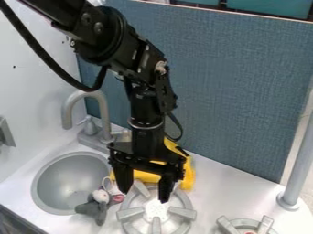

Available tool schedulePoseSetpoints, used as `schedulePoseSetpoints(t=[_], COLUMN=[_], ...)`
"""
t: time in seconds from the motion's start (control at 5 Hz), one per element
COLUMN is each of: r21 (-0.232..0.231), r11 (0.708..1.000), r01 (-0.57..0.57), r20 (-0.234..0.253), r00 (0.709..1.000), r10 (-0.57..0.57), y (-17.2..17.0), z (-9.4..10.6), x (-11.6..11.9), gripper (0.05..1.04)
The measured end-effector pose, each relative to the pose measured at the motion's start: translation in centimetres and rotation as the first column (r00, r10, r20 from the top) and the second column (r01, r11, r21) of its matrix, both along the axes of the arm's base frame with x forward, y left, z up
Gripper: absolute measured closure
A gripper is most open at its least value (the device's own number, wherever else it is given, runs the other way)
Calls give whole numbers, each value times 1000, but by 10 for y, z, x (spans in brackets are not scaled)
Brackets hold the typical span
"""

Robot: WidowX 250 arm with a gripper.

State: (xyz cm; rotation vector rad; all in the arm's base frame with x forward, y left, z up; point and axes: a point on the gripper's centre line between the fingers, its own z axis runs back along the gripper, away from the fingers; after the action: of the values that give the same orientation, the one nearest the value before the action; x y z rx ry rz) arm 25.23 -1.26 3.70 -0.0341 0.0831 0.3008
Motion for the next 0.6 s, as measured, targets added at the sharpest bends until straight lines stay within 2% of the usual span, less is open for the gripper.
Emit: schedulePoseSetpoints(t=[0.2, 0.4, 0.6], r21=[1, -3, -4], r11=[1000, 998, 986], r01=[-3, 56, 164], r20=[-25, 27, 34], r00=[1000, 998, 986], r10=[3, -56, -164], y=[0, -31, -74], z=[-6, -20, -35], x=[-3, 8, 22], gripper=[83, 84, 83])
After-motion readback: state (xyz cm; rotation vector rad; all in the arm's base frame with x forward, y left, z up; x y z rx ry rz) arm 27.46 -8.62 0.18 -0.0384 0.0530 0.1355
